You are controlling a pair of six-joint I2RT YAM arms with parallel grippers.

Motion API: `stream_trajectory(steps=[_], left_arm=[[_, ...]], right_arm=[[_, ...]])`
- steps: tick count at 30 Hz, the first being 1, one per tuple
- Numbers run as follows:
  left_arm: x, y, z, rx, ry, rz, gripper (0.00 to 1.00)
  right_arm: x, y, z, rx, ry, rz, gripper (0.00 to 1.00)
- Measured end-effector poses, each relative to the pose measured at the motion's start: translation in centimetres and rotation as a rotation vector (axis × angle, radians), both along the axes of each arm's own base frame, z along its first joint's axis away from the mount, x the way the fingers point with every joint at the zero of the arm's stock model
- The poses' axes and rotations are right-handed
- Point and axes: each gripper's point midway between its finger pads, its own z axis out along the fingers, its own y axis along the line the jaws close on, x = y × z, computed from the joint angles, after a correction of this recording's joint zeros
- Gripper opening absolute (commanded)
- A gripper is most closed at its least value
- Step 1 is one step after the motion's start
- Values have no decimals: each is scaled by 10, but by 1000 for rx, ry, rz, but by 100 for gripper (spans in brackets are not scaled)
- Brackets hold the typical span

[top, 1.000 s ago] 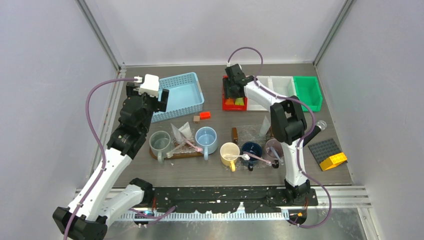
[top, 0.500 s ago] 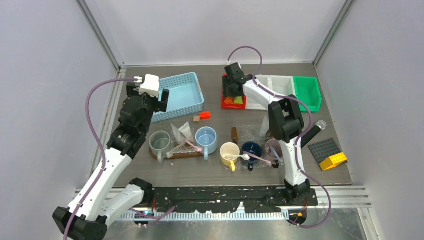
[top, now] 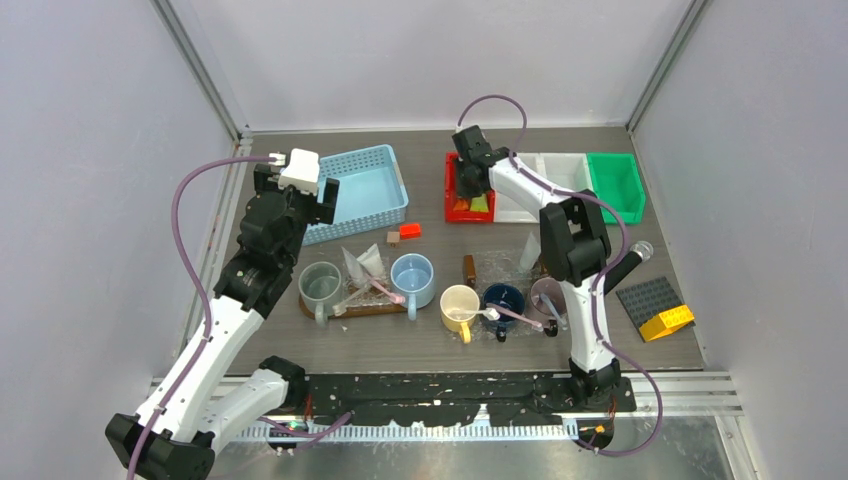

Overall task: Prepare toiletry sets of a toothbrush and toothpaste on the tray
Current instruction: Pick up the toothpaste from the storage box.

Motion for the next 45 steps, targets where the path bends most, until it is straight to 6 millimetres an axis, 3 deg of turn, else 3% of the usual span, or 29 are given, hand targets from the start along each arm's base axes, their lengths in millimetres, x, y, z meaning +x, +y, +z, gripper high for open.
stream_trajectory(steps=[10, 15, 22, 26, 33, 38, 45], left_arm=[[0, 0, 0, -2, 0, 0, 88], [0, -4, 0, -28, 2, -13, 88], [1, -17, 0, -111, 12, -61, 89], [4, -35, 7, -213, 26, -117, 89], [15, -83, 24, -478, 84, -265, 90], [31, -118, 17, -672, 170, -338, 94], [51, -158, 6, -913, 306, -399, 94]], right_arm=[[-38, 1, 14, 0, 101, 61, 1], [-49, -2, 47, 16, 79, 84, 1], [-60, 1, 109, 94, -15, 118, 1], [-76, 4, 137, 163, -57, 156, 1], [-114, 19, 183, 349, -135, 265, 1], [-131, 35, 215, 482, -204, 359, 1], [-148, 57, 237, 638, -230, 475, 1]])
